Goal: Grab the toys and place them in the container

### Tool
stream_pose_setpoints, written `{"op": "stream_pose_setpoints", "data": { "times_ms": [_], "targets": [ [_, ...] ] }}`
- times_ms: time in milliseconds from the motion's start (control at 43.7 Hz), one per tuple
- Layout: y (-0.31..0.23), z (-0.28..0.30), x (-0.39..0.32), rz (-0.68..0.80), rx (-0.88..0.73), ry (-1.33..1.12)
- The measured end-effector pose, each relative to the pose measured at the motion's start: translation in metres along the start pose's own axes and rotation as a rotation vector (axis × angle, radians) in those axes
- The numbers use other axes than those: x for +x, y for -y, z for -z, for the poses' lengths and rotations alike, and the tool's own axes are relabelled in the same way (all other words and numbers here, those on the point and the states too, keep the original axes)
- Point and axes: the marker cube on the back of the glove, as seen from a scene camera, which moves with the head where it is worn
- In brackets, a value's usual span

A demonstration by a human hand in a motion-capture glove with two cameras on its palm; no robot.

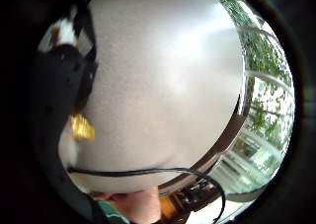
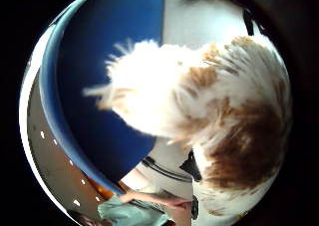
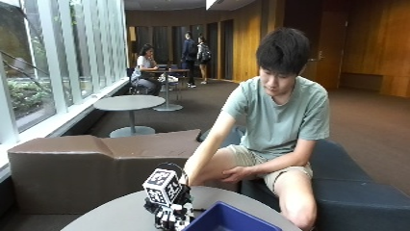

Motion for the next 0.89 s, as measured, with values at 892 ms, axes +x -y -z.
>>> {"op": "stream_pose_setpoints", "data": {
  "times_ms": [892],
  "targets": [
    [-0.073, 0.271, -0.154, 0.112, 0.296, -0.155]
  ]
}}
